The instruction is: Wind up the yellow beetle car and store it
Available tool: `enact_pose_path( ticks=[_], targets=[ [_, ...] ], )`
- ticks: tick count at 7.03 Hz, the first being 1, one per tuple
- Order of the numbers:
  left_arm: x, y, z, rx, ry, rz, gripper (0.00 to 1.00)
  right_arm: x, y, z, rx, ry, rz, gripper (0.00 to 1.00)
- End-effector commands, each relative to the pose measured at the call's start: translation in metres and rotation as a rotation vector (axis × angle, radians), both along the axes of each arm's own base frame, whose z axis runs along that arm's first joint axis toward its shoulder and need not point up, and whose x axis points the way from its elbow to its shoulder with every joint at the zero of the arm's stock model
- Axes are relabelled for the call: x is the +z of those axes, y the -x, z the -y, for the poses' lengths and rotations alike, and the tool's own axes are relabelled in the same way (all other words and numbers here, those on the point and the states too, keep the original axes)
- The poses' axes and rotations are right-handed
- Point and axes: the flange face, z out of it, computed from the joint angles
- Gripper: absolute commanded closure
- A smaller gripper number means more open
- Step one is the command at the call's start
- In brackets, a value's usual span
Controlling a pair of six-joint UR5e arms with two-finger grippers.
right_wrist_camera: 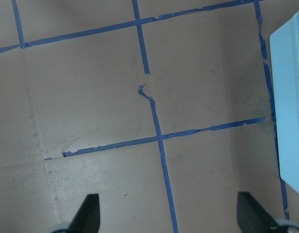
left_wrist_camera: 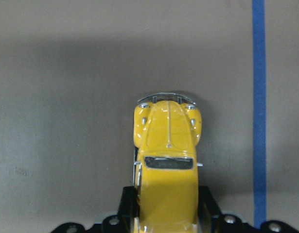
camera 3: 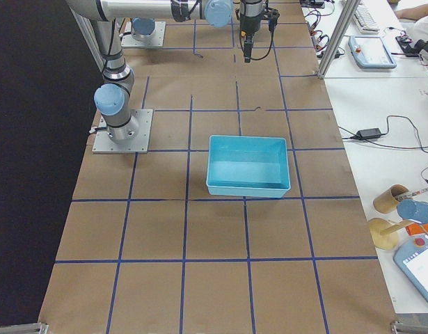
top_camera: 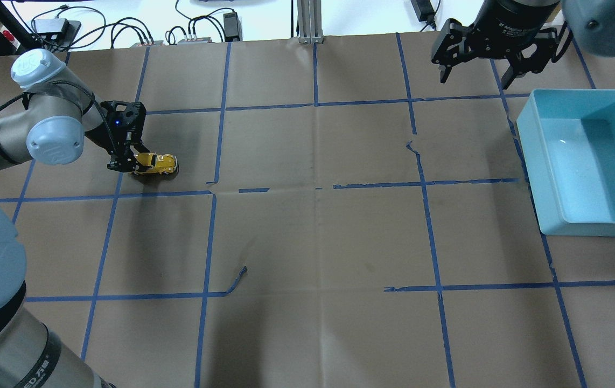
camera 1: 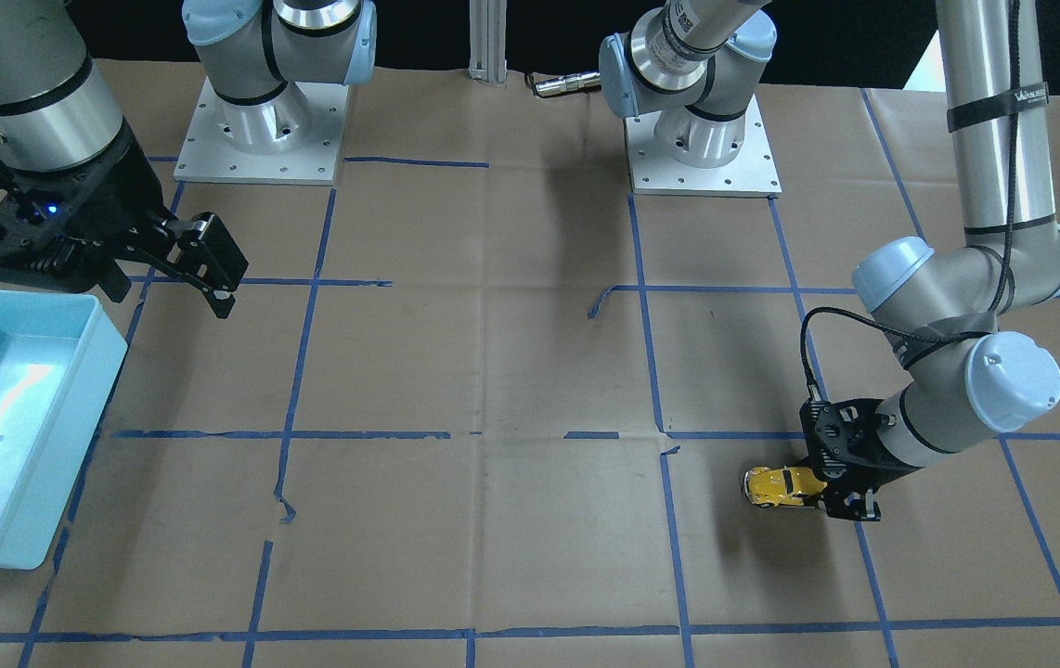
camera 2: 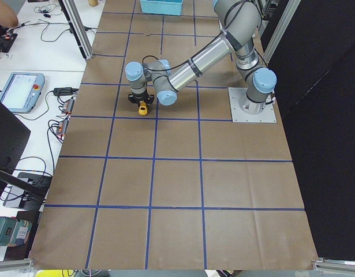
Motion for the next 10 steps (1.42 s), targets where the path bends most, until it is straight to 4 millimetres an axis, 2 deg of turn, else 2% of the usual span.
enact_pose_path(
  ticks=[1,8,10],
  targets=[
    [-0.001,-0.004,-0.001,0.007,-0.002,-0.001,1.00,-0.001,0.000,0.000,0.000,-0.006,-0.001,0.00],
    [0.000,-0.013,0.000,-0.016,0.006,0.000,1.00,-0.010,-0.001,-0.002,0.006,-0.021,-0.005,0.00],
    [-0.001,-0.026,-0.004,0.001,0.004,-0.002,1.00,-0.012,-0.001,-0.001,0.004,-0.023,-0.004,0.00]
  ],
)
